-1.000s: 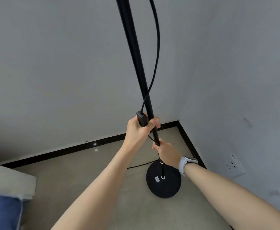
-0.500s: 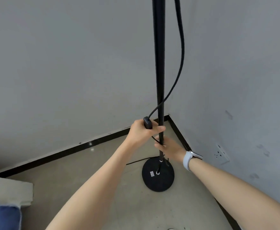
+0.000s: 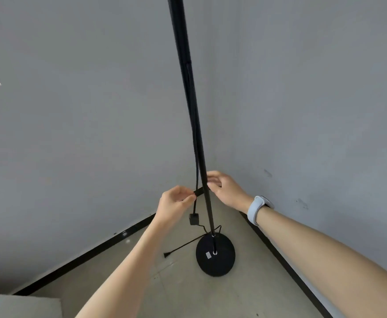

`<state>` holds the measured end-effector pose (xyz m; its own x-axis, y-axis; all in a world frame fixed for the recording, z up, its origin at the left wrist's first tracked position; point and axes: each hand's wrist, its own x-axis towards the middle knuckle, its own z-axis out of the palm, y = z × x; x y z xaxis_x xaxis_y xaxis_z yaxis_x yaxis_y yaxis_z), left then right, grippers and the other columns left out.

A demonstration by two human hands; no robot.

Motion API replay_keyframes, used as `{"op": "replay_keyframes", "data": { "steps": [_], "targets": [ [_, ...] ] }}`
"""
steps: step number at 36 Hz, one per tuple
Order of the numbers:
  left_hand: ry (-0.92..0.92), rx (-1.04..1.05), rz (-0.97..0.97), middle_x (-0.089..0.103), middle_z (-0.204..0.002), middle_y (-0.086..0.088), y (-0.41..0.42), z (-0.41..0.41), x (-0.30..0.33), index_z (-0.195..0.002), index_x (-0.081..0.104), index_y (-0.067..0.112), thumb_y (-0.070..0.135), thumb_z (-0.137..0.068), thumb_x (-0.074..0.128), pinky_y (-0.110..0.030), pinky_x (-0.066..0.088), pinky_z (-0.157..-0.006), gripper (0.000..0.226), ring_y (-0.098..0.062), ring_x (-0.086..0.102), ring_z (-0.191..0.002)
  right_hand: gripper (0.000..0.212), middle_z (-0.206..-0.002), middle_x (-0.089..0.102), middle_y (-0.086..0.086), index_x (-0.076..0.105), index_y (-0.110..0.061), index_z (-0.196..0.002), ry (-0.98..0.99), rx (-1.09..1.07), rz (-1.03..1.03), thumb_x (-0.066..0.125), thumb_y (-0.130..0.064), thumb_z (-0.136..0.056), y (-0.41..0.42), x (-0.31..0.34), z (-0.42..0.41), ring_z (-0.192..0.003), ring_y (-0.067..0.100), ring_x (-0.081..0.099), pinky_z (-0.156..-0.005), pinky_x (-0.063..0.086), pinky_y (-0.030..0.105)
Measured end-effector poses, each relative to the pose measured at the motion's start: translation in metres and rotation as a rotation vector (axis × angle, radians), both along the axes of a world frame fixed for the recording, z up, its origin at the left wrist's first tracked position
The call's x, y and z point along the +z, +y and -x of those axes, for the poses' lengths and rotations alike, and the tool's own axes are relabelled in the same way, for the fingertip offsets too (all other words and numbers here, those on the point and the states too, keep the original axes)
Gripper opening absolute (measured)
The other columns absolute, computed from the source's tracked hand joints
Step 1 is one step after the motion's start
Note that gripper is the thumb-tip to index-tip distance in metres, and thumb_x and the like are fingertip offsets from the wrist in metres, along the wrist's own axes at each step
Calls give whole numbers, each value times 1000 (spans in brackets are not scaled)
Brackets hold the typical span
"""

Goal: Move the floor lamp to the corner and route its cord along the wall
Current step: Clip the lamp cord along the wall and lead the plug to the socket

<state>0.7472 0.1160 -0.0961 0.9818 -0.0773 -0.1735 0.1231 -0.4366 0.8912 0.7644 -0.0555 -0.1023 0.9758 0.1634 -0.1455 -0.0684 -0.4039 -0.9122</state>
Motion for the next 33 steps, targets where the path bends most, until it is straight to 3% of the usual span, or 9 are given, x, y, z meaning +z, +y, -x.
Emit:
{"op": "replay_keyframes", "data": {
  "steps": [9,13,18,24,28,33],
  "targets": [
    [-166,43,137,67,-96,-1,-17,5,131,-103,62,11,-1,-81,64,-11,50,-68,25,-9,64,-87,31,-122,60,9,51,-9,-122,-191,-34,-131,44,-9,-93,5,139,22,-114,16,54,-101,41,26],
    [-254,138,175,69,-96,-3,-16,19,171,-100,64,13,4,-83,66,-19,50,-78,20,-11,66,-89,27,-116,63,9,54,-10,-118,-245,-6,-85,46,-10,-92,9,172,37,-107,18,58,-94,43,24],
    [-310,183,147,70,-88,11,-4,33,202,-83,67,30,1,-82,65,-13,51,-73,29,-1,68,-78,25,-116,61,9,51,-9,-116,-200,129,-52,51,-13,-91,16,180,49,-101,19,58,-90,47,27],
    [-280,216,181,71,-91,9,-11,47,224,-95,68,22,-6,-84,57,-17,55,-77,32,-3,69,-79,28,-116,58,6,46,-9,-116,-171,224,28,50,-22,-91,18,179,51,-103,18,56,-88,44,28],
    [-238,250,208,71,-91,5,-22,58,228,-103,66,14,-2,-87,55,-23,54,-78,25,-4,69,-78,20,-98,56,4,50,-8,-105,-176,218,61,44,-23,-93,10,179,51,-90,18,54,-80,42,27],
    [-177,297,185,70,-99,-5,-34,79,226,-103,65,13,1,-89,54,-35,52,-82,21,-19,67,-85,19,-103,63,12,51,-11,-103,34,290,121,42,-24,-93,-13,153,80,-96,24,59,-83,45,31]
  ]
}}
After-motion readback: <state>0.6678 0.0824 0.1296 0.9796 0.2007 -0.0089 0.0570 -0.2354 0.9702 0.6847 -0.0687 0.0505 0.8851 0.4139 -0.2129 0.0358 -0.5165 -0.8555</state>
